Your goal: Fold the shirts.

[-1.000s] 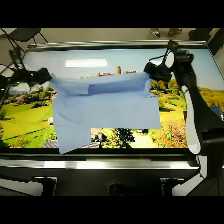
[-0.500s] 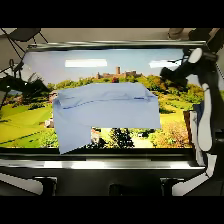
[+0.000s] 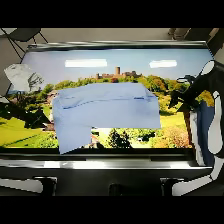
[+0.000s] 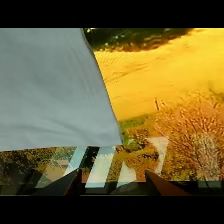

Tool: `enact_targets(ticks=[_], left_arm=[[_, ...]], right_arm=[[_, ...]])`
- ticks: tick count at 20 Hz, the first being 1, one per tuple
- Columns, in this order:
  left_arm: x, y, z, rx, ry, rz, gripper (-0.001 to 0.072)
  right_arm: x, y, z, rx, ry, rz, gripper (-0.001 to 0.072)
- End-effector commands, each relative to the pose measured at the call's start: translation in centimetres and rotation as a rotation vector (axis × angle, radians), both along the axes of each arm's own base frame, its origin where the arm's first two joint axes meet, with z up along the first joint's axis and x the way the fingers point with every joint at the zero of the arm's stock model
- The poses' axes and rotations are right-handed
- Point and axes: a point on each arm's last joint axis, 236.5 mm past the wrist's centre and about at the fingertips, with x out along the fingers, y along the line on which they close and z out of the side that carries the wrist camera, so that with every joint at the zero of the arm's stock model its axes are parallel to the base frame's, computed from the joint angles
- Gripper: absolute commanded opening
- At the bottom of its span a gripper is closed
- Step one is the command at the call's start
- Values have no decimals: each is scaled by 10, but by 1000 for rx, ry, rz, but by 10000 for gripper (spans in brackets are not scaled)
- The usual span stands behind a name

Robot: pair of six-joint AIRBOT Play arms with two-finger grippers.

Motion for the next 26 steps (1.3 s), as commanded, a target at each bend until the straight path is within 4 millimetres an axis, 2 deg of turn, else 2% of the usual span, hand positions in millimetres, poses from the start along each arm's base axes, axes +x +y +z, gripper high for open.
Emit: enact_targets(ticks=[1,8,9,10,12,13,14,16,17,19,24,25,26], left_arm=[[-3,-12,-25,-13,-24,36,429],[25,-20,-36,58,-122,33,424],[27,-22,-37,60,-124,29,358],[27,-23,-37,61,-125,24,230],[27,-23,-37,60,-124,24,86],[26,-23,-36,58,-123,24,46],[26,-24,-35,57,-123,22,33],[22,-26,-34,47,-112,15,33],[21,-27,-33,43,-107,12,33],[19,-28,-32,34,-98,8,33],[17,-30,-27,30,-101,-1,33],[17,-30,-27,30,-103,-1,33],[17,-30,-26,29,-105,0,33]], right_arm=[[-9,3,-8,14,30,18,467],[-12,1,-10,7,33,39,469],[-16,2,-13,10,43,38,469],[-22,3,-18,13,55,35,469],[-37,10,-33,26,72,19,474],[-43,18,-42,52,66,6,481],[-48,22,-53,64,60,10,516],[-59,25,-76,69,77,-13,510],[-60,33,-84,99,71,-30,509],[-51,54,-93,184,21,-73,507],[-30,55,-110,180,-61,-165,484],[-29,56,-110,187,-62,-170,375],[-29,57,-110,188,-58,-181,184]])
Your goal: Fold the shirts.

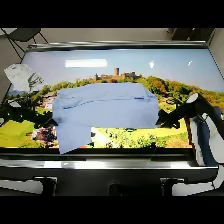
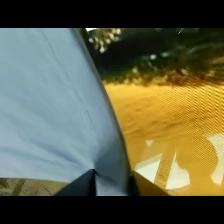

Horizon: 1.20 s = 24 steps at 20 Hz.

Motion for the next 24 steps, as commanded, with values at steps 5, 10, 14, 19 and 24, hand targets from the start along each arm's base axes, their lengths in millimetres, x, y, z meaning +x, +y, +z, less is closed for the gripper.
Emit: enact_targets(ticks=[5,10,14,19,24], left_arm=[[50,-4,84,-17,-223,0,27],[106,-4,418,256,-1086,20,29],[-33,-38,660,413,-1756,105,30],[-120,-53,693,402,-1925,212,29],[-123,-54,694,387,-1926,223,28]], right_arm=[[41,-6,57,-34,-225,29,48],[102,-60,373,-459,-1064,59,48],[-30,-69,652,-866,-1787,-102,48],[-118,-53,664,-880,-1793,-119,48],[-125,-60,662,-879,-1768,-171,48]])
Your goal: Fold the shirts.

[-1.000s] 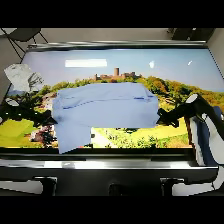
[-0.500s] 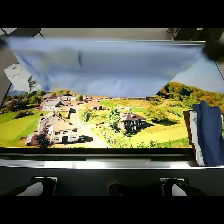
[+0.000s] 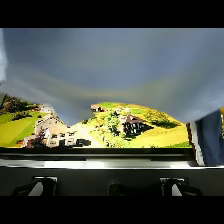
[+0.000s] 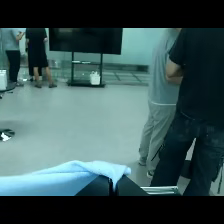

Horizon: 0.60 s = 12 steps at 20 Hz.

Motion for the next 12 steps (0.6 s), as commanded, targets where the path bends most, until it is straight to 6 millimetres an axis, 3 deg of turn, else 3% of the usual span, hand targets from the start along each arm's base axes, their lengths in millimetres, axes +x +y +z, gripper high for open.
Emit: enact_targets(ticks=[1,3,4,6,7,10,12], left_arm=[[-5,1,5,-21,-24,1,28],[23,11,-10,-23,41,14,28],[46,17,-27,-22,108,18,28],[103,29,-85,-25,318,2,28],[134,34,-127,-34,455,-21,28],[210,45,-300,-74,926,-81,29],[240,52,-414,-107,1148,-78,29]], right_arm=[[-4,-5,-5,61,16,-16,48],[26,-10,-34,114,127,-8,48],[51,-12,-62,143,231,5,48],[104,-12,-150,219,545,41,48],[127,-11,-211,266,754,58,47],[182,0,-371,388,1191,100,46],[223,15,-452,341,1307,95,46]])
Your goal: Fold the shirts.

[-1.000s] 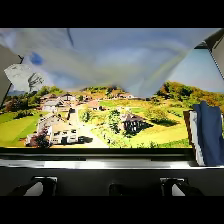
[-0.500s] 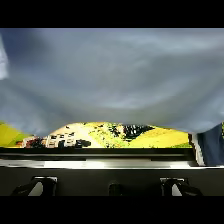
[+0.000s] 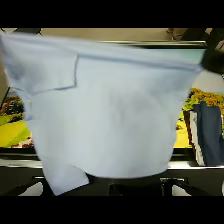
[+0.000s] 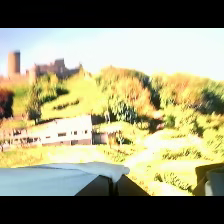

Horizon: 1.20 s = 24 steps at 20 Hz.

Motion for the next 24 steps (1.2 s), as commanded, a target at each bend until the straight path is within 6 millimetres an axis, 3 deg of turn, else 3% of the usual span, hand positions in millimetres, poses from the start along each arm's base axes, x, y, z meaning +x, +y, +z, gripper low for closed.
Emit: enact_targets(ticks=[1,3,5,7,10,12,15,19,21,24], left_arm=[[41,5,-193,-43,417,-26,29],[61,6,-259,-73,512,-14,30],[87,3,-295,-90,503,0,30],[112,0,-304,-130,436,40,30],[140,-3,-291,-190,326,88,30],[136,-8,-287,-182,345,53,31],[100,-17,-293,-123,475,-92,30],[21,-7,-347,-64,843,-154,31],[6,-12,-361,-82,918,-178,31],[-3,-20,-368,-93,964,-190,30]], right_arm=[[54,29,-152,-4,273,61,47],[105,48,-185,19,174,19,48],[145,53,-195,120,57,-98,48],[167,47,-196,178,-21,-183,48],[183,35,-183,122,-118,-180,48],[176,33,-181,90,-93,-167,49],[144,18,-181,-71,28,-88,49],[62,18,-244,-104,450,-39,50],[41,37,-270,-44,576,26,50],[31,56,-290,41,653,40,50]])
